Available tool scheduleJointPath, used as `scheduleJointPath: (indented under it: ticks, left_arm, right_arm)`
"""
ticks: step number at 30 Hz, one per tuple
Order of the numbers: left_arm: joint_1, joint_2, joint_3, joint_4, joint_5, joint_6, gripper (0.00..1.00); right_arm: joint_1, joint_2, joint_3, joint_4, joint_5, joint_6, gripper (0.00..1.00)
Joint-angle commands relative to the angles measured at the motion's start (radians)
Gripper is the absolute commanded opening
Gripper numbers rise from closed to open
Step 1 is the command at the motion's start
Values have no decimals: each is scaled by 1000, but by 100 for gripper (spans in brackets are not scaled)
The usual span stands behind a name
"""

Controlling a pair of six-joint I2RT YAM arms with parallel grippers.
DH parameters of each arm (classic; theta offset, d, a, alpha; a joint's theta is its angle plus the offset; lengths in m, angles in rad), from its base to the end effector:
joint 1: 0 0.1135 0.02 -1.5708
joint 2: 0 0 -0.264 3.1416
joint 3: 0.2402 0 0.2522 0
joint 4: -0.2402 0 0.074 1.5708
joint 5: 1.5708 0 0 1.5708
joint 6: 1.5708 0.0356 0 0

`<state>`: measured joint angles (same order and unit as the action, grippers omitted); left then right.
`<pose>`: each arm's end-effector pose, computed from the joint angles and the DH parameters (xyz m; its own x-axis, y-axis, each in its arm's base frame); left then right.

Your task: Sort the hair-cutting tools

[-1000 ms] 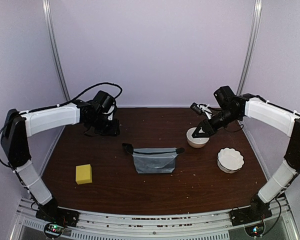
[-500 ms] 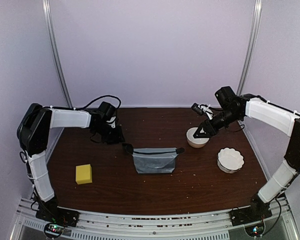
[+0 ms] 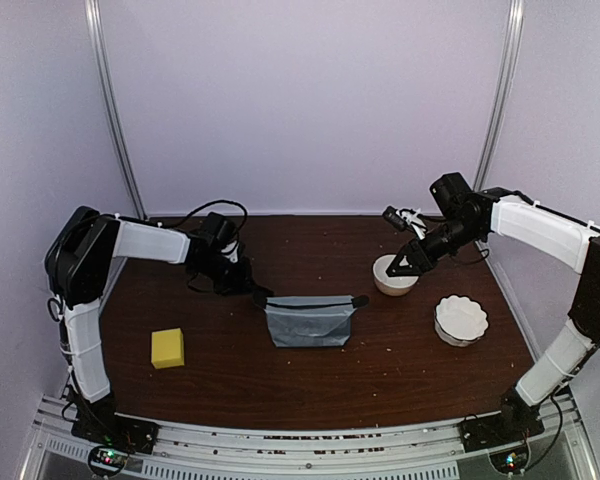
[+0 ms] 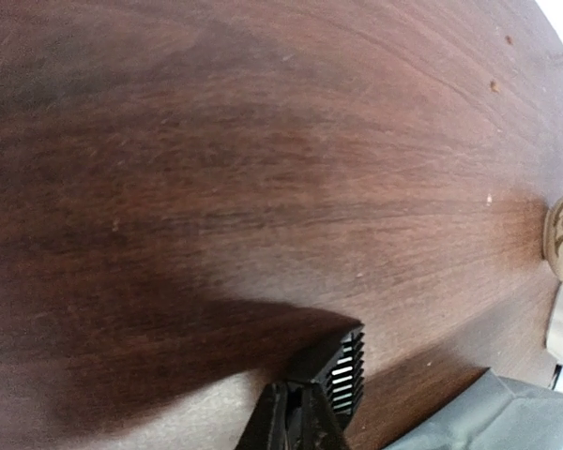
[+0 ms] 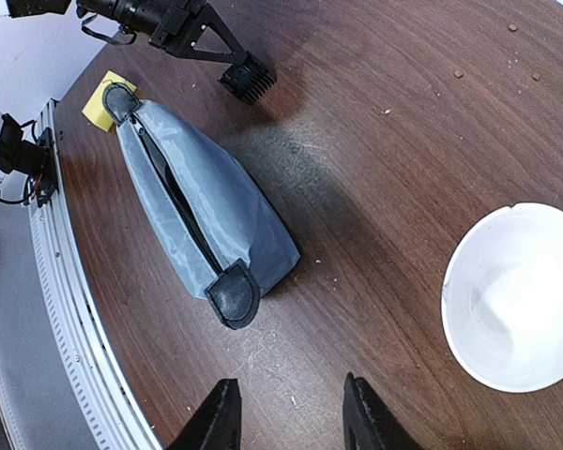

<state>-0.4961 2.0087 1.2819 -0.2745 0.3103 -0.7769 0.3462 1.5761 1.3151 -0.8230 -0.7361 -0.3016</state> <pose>0.3581 -0.2062 0.1438 -0.9474 -0.2463 -0.2042 -0.0928 0.8223 -0.5614 0.2934 0.1312 0.2835 -0.6314 -0.4618 -0.6230 -0.7692 0.4748 0.4277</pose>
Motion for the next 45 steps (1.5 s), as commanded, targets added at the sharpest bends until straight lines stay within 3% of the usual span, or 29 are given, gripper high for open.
scheduleJointPath:
  ticks: [1, 8, 14, 21, 26, 29, 34, 40, 45]
  left_arm:
    - [5, -1, -14, 77, 35, -20, 0]
    - [3, -141, -65, 136, 33, 20, 0]
    - [-12, -327, -81, 90, -7, 161, 0]
    - [-66, -481, -67, 1, -38, 426, 0]
    - [-154, -563, -32, -86, -61, 679, 0]
    - [-204, -604, -65, -52, -47, 781, 0]
    - [-255, -593, -96, 37, 66, 842, 0]
    - [-320, -502, -50, 53, 89, 953, 0]
    - [-360, -412, 42, 9, 46, 1034, 0]
  right_arm:
    - [-9, -17, 4, -13, -11, -13, 38]
    - [-34, -43, 45, -59, -1, -20, 38]
    - [-184, -95, 169, -187, -12, -39, 38]
    - [-247, -150, 71, -138, -27, -9, 39]
    - [-246, -67, 77, -182, -102, -81, 40]
    - [-229, -2, 85, -196, -212, -72, 41]
    - [-126, 92, 101, -248, -218, -112, 43]
    - [-15, 241, 148, -257, -124, -39, 43]
    - [9, 341, 207, -284, -238, -16, 43]
